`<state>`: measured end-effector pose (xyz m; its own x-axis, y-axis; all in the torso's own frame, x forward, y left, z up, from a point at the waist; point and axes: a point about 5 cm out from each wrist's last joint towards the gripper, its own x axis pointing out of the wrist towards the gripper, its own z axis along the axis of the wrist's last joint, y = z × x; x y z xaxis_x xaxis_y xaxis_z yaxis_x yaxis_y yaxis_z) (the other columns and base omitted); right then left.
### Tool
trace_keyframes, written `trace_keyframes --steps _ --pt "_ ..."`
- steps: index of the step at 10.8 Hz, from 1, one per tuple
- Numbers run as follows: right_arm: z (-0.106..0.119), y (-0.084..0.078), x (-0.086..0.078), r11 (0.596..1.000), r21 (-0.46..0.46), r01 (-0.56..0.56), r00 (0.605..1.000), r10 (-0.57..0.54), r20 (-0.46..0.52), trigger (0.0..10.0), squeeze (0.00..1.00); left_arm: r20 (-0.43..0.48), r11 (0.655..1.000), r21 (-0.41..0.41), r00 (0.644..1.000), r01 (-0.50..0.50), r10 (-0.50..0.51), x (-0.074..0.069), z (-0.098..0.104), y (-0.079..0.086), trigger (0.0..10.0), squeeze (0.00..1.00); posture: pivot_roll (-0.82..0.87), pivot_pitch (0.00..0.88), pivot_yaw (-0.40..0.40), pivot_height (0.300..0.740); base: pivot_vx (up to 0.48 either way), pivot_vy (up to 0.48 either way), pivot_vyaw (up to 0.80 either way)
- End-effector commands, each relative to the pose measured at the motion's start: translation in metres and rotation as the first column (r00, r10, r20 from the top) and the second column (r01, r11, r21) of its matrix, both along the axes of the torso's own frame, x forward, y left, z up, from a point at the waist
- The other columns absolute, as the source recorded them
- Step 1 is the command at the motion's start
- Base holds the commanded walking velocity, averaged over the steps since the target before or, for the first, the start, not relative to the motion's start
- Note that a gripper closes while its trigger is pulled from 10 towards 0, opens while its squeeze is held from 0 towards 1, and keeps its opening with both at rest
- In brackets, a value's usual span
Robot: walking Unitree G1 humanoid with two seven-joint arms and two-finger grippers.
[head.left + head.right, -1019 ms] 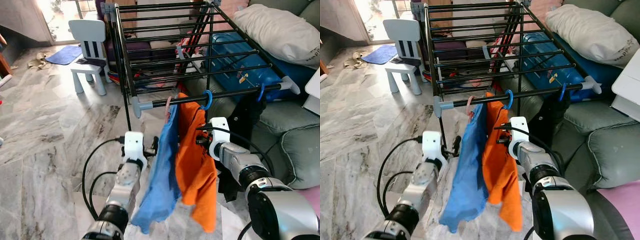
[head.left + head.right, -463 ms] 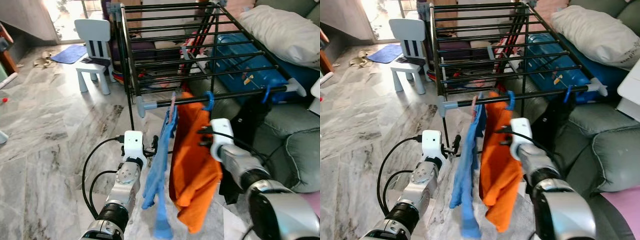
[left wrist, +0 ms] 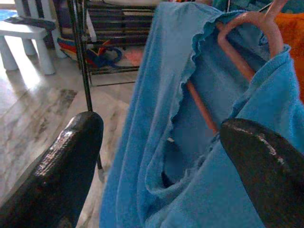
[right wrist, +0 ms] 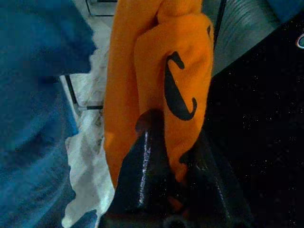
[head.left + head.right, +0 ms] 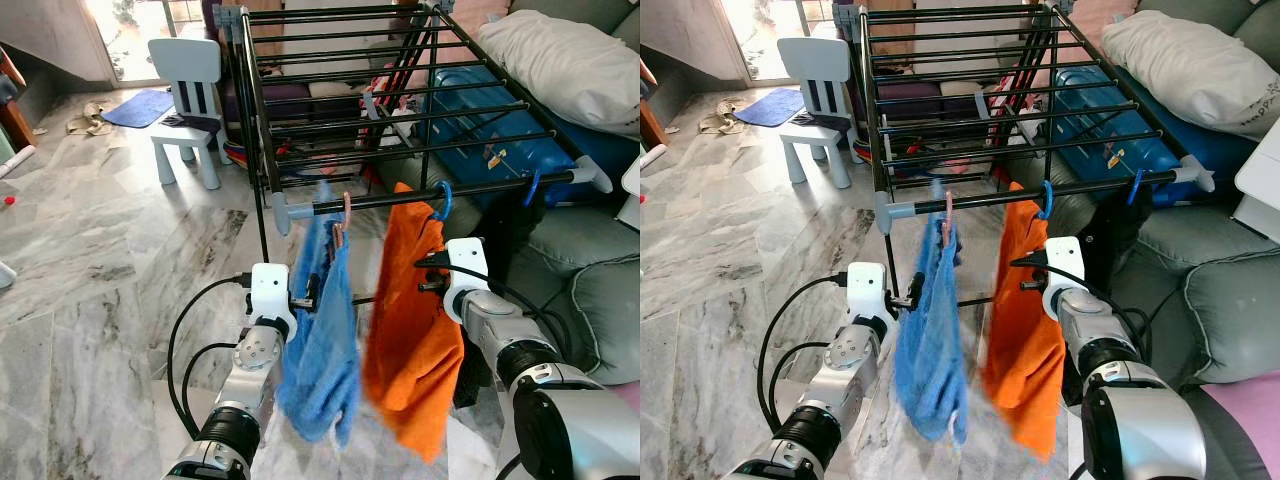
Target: Hang hanger
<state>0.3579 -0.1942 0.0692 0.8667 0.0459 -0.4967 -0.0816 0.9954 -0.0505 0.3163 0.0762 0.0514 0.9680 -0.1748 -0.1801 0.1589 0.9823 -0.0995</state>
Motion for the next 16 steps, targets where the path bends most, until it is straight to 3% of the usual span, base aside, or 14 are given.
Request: trace_keyframes --steps 1,7,10,13,16 --pt "-0.002 -0.002 -0.002 1.000 0.006 0.016 1.000 -0.016 -0.002 10.0 1.00 -0.010 1.000 0.006 1.000 -0.002 0.002 0.002 0.000 0.000 10.0 0.00 -0.06 0.004 -0.022 0.740 0.000 0.000 0.00" --pt "0.001 -0.010 -0.002 0.998 -0.031 0.055 0.995 -0.052 0.081 10.0 1.00 -0.012 1.000 0.005 1.000 -0.009 0.009 0.002 0.001 -0.001 10.0 0.00 -0.07 0.005 -0.019 0.740 0.000 0.000 0.00" --pt "0.006 -0.014 -0.002 0.998 -0.007 0.066 0.982 -0.063 0.179 10.0 1.00 0.030 0.997 0.078 1.000 -0.004 0.001 0.002 0.005 -0.002 10.0 0.00 -0.07 0.014 -0.013 0.740 0.000 0.000 0.00" --pt "0.009 -0.013 -0.004 0.999 0.014 0.046 0.965 -0.048 0.260 10.0 1.00 0.028 0.993 0.115 0.999 -0.018 0.015 -0.001 0.000 0.006 10.0 0.00 -0.07 0.018 -0.010 0.740 0.000 0.000 0.00" --pt "0.007 -0.024 -0.016 0.997 0.034 0.064 0.942 -0.072 0.327 10.0 1.00 0.051 0.985 0.147 0.995 -0.095 0.088 -0.002 -0.001 0.023 10.0 0.00 -0.07 0.031 -0.008 0.740 0.000 0.000 0.00"
